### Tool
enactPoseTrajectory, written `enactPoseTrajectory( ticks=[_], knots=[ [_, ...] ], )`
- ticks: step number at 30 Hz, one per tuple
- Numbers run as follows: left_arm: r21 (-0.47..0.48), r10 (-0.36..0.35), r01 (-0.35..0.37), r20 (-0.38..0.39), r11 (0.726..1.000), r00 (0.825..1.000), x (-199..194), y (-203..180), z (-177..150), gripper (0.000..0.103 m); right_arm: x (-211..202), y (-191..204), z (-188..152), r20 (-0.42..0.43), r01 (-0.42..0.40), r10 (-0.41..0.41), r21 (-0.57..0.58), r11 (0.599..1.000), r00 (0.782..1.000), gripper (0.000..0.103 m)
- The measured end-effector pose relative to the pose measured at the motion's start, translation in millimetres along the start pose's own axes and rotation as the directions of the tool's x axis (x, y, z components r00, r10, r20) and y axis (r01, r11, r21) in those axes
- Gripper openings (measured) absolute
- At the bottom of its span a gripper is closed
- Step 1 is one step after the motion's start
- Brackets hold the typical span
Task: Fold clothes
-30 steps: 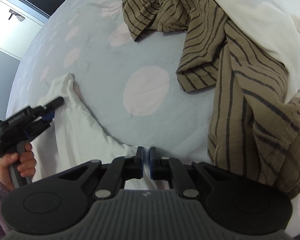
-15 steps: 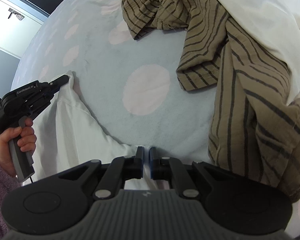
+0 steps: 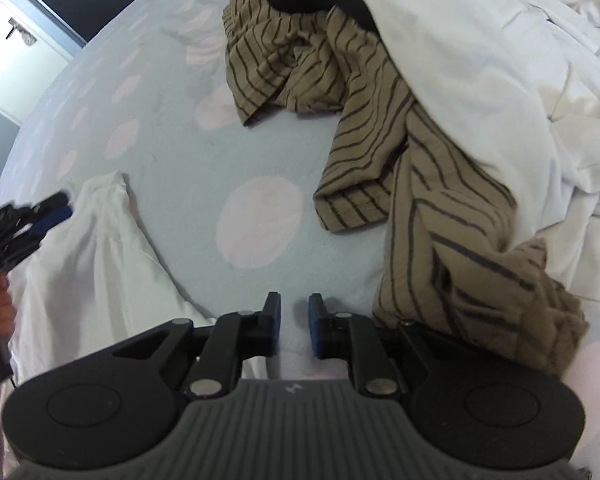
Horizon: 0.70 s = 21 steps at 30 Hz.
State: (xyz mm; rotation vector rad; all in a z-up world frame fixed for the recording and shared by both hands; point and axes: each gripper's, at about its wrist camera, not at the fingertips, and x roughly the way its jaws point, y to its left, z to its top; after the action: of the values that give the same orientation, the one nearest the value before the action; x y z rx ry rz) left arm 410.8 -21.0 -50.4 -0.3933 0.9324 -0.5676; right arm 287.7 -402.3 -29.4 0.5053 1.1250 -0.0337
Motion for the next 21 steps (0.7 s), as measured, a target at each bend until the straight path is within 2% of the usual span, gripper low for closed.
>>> enactPoseTrajectory(
  ticks=[4, 6, 10, 12, 15, 18, 21],
  knots=[
    [0.081, 0.07, -0.071, 0.016, 0.994, 0.997, -71.6, -4.1, -9.5, 0.026, -16.5, 16.6, -6.6, 0.02, -0.029, 0.03, -0.037, 0.999, 0.999, 0.019],
    [0.113, 0.111, -0.114, 0.031, 0.987, 0.993, -110.6, -5.4, -18.5, 0.026, -25.1, 27.1, -11.1, 0.029, -0.051, 0.053, -0.058, 0.997, 0.998, 0.029],
    [0.174, 0.227, -0.236, 0.068, 0.956, 0.972, -184.6, -7.9, -42.4, 0.032, -39.9, 51.3, -25.7, 0.034, -0.096, 0.101, -0.108, 0.989, 0.994, 0.032],
    [0.197, 0.294, -0.308, 0.099, 0.931, 0.951, -218.4, -7.5, -58.1, 0.035, -46.2, 61.9, -35.1, 0.032, -0.117, 0.122, -0.136, 0.984, 0.992, 0.035],
    [0.19, 0.388, -0.412, 0.153, 0.891, 0.909, -268.2, 0.3, -82.0, 0.038, -53.6, 77.4, -50.9, 0.007, -0.157, 0.161, -0.172, 0.972, 0.987, 0.037],
    [0.173, 0.469, -0.501, 0.195, 0.848, 0.861, -307.3, 8.5, -107.7, 0.039, -62.8, 91.3, -69.0, -0.002, -0.182, 0.186, -0.212, 0.96, 0.983, 0.043],
    [0.187, 0.56, -0.595, 0.213, 0.781, 0.801, -333.8, 20.0, -135.3, 0.039, -71.3, 103.9, -87.2, -0.004, -0.193, 0.2, -0.265, 0.945, 0.98, 0.046]
  ],
)
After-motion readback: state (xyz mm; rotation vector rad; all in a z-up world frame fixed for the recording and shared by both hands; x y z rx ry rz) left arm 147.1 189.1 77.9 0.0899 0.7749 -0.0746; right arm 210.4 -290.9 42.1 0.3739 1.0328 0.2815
